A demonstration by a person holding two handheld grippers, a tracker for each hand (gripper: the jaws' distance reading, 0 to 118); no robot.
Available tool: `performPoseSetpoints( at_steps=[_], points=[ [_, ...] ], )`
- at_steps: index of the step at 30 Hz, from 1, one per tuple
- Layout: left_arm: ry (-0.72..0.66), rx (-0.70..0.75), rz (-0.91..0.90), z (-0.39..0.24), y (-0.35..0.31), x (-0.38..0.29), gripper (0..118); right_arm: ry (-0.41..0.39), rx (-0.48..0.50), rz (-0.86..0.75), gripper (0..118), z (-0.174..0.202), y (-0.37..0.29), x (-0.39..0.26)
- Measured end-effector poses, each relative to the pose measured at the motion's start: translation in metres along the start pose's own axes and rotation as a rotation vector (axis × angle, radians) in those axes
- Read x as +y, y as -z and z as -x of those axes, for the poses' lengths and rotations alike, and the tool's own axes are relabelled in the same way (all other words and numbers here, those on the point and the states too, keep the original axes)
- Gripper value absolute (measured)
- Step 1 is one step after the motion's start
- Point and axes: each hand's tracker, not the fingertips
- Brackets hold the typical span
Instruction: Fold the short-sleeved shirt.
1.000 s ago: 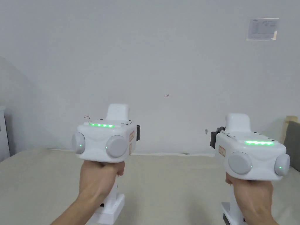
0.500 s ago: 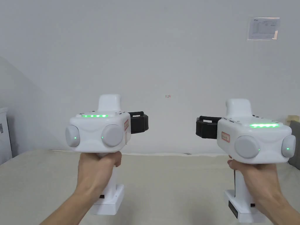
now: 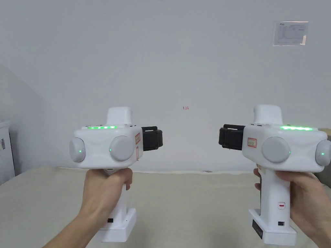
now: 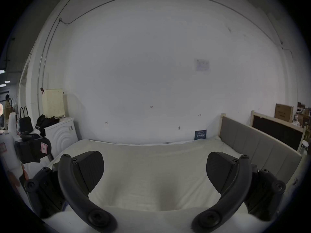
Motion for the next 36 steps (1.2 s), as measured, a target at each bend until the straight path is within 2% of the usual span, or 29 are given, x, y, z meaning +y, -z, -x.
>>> performPoseSetpoints(
  at_steps=[2,5,8,9,10,12,13,15,16,18,19,20,21,26,36],
  points=[
    [-0.005,-0.01,0.006,-0.001,0.0,0.001,118,-0.04,-0.007,-0.014,118,0.005,-0.001,-0.003],
    [-0.002,-0.006,0.024,-0.004,-0.001,0.001,118,-0.049,0.013,-0.006,118,0.008,-0.001,-0.004],
    [-0.025,-0.022,0.04,-0.003,-0.003,0.005,118,-0.063,-0.048,-0.031,118,0.01,-0.002,-0.003],
    [-0.026,-0.02,0.041,-0.003,-0.003,0.006,118,-0.061,-0.036,-0.029,118,0.009,-0.001,-0.001],
    [-0.028,-0.013,0.039,-0.003,-0.003,0.007,118,-0.032,0.006,-0.025,118,0.004,-0.001,0.003],
    [-0.029,-0.013,0.047,-0.003,-0.002,0.009,118,0.131,0.058,-0.001,118,-0.007,-0.001,0.009],
    [-0.035,-0.013,0.05,-0.002,-0.002,0.01,118,0.221,0.134,0.007,118,-0.014,-0.004,0.01],
    [-0.059,-0.025,0.056,-0.001,-0.002,0.012,118,0.301,0.213,0.063,118,-0.019,-0.002,0.007],
    [-0.051,-0.019,0.054,-0.003,-0.002,0.012,118,0.319,0.199,0.082,118,-0.018,0.002,0.004],
    [-0.012,0.028,0.039,-0.006,-0.003,0.011,118,0.202,0.103,0.034,118,-0.011,0.003,-0.002],
    [-0.016,0.026,0.043,-0.005,-0.003,0.011,118,0.158,0.022,-0.041,118,-0.007,0.001,-0.006],
    [-0.021,0.023,0.047,-0.004,-0.004,0.011,118,0.116,0.018,-0.083,118,-0.006,-0.001,-0.01],
    [-0.026,0.019,0.051,-0.002,-0.005,0.011,118,0.088,0.054,-0.08,118,-0.005,0.002,-0.011],
    [-0.022,0.031,0.049,0.002,-0.004,0.011,118,0.037,0.049,-0.089,118,-0.001,0.0,-0.013],
    [0.0,0.02,0.046,0.007,-0.007,0.008,118,0.005,0.075,-0.069,118,0.008,0.0,-0.012]
  ],
)
